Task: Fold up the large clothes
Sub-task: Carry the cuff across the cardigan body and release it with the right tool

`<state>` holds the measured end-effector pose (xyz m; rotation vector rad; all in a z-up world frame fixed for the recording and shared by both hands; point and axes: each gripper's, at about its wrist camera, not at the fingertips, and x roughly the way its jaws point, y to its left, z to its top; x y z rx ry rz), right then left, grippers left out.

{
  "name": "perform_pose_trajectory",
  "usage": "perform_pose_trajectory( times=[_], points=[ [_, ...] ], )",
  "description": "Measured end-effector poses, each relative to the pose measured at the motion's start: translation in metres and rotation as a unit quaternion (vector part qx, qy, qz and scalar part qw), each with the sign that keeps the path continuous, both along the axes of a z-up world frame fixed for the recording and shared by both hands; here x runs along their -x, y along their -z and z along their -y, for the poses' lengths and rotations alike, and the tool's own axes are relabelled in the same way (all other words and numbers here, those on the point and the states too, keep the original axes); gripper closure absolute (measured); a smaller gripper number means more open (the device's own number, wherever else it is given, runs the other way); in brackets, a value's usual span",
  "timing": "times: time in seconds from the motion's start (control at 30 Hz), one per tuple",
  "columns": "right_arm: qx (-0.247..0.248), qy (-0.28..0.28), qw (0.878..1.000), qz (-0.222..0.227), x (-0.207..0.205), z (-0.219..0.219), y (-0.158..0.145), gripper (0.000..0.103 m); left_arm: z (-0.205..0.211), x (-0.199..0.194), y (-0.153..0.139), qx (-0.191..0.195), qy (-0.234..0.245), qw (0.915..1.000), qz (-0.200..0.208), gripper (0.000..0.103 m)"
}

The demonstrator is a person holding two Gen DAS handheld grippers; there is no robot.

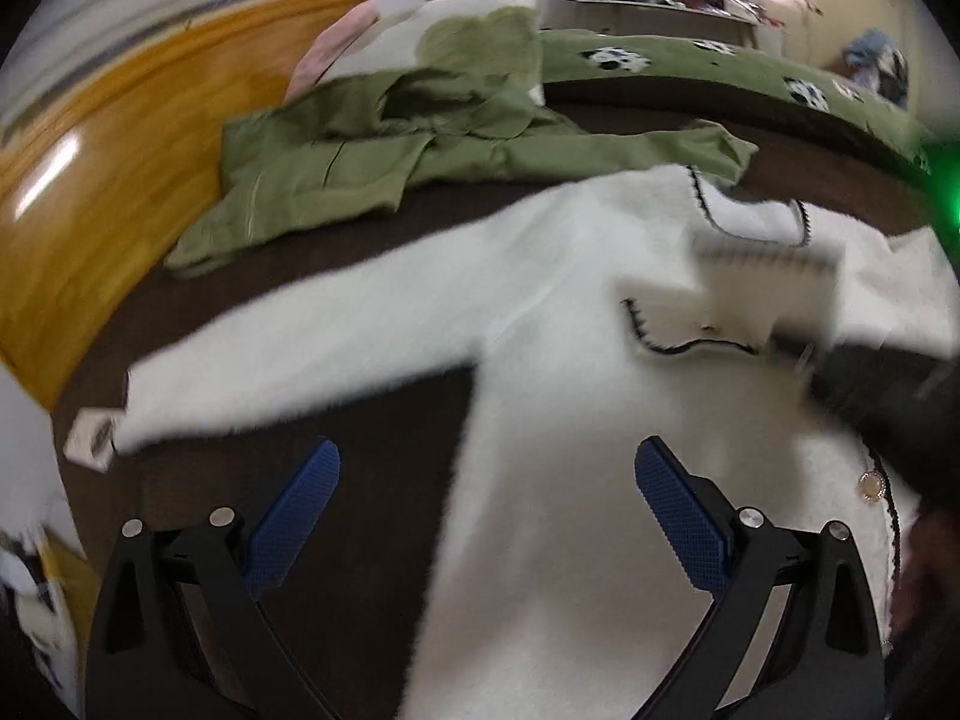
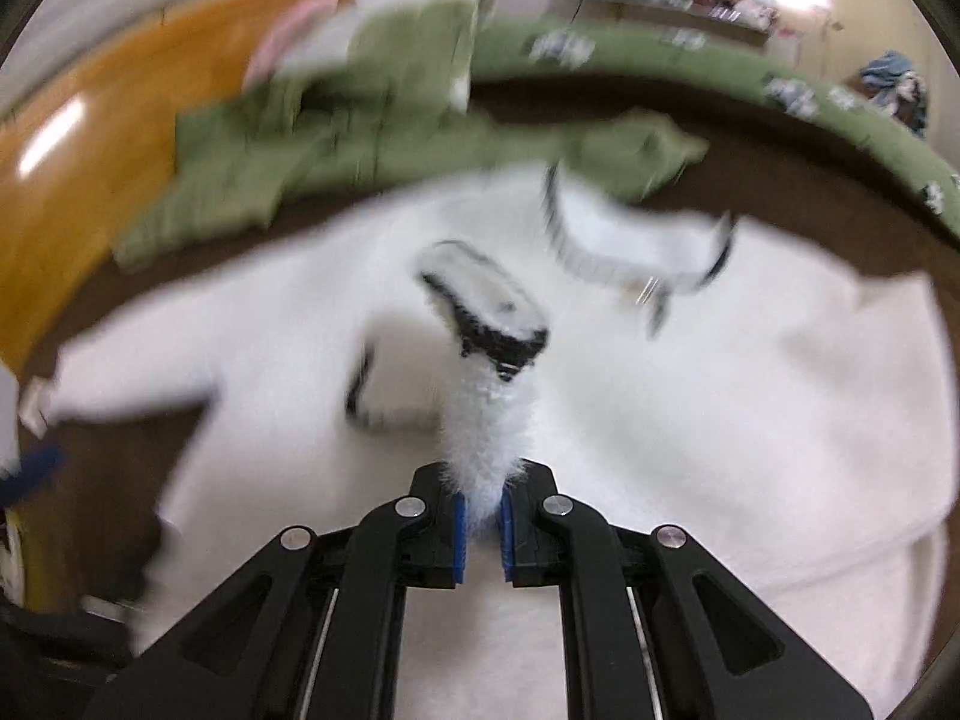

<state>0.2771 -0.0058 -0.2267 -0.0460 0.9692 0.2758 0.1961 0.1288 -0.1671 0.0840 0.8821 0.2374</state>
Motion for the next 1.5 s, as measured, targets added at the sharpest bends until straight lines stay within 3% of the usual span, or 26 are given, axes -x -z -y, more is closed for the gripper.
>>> perform_pose_trajectory(
  times=[0.1,0.47,0.53,0.57,0.6,0.63,0.67,0.8,0.9,1.07,1.3,1.5],
  points=[
    [0.006,0.005,1.000,0.005,0.006,0.000,0.016,0.094,-0.006,0.004,0.007,0.005,-0.005,1.0000,-0.006,0.006],
    [0.001,0.005,1.000,-0.014,0.002,0.008,0.010,0.093,-0.016,0.018,0.003,0.020,-0.010,0.9998,-0.002,0.006],
    [-0.007,0.001,1.000,-0.026,-0.001,0.009,0.008,0.088,-0.016,0.020,-0.002,0.020,-0.009,0.9998,-0.002,0.006],
    [-0.021,-0.006,0.999,-0.035,-0.003,0.010,0.006,0.072,-0.016,0.020,-0.004,0.021,-0.008,0.9997,-0.001,0.006],
    [-0.037,-0.015,0.998,-0.042,-0.001,0.010,0.002,0.040,-0.016,0.022,-0.008,0.022,-0.008,0.9997,0.001,0.006],
    [-0.036,-0.018,0.999,-0.036,0.003,0.010,-0.007,0.027,-0.016,0.023,-0.013,0.023,-0.008,0.9997,0.003,0.006],
    [-0.029,-0.022,0.999,-0.019,0.008,0.009,-0.015,0.023,-0.015,0.023,-0.017,0.023,-0.008,0.9997,0.005,0.006],
    [-0.041,-0.036,0.998,0.009,0.022,0.027,-0.053,0.023,-0.008,0.026,-0.040,0.024,-0.002,0.9996,0.018,0.006],
    [-0.040,-0.023,0.999,0.029,0.022,0.059,-0.083,0.023,0.003,0.022,-0.053,0.027,0.010,0.9992,0.027,0.006],
    [-0.016,0.023,0.998,0.050,0.011,0.134,-0.117,0.015,0.036,-0.002,-0.068,0.064,0.033,0.9970,0.030,0.006],
    [0.002,0.079,0.997,0.019,-0.012,0.221,-0.090,0.015,0.104,-0.051,-0.051,0.085,0.061,0.9943,0.024,0.006],
    [0.011,0.104,0.994,0.010,-0.036,0.250,-0.045,0.015,0.155,-0.084,0.004,0.083,0.082,0.9931,-0.016,0.006]
  ],
)
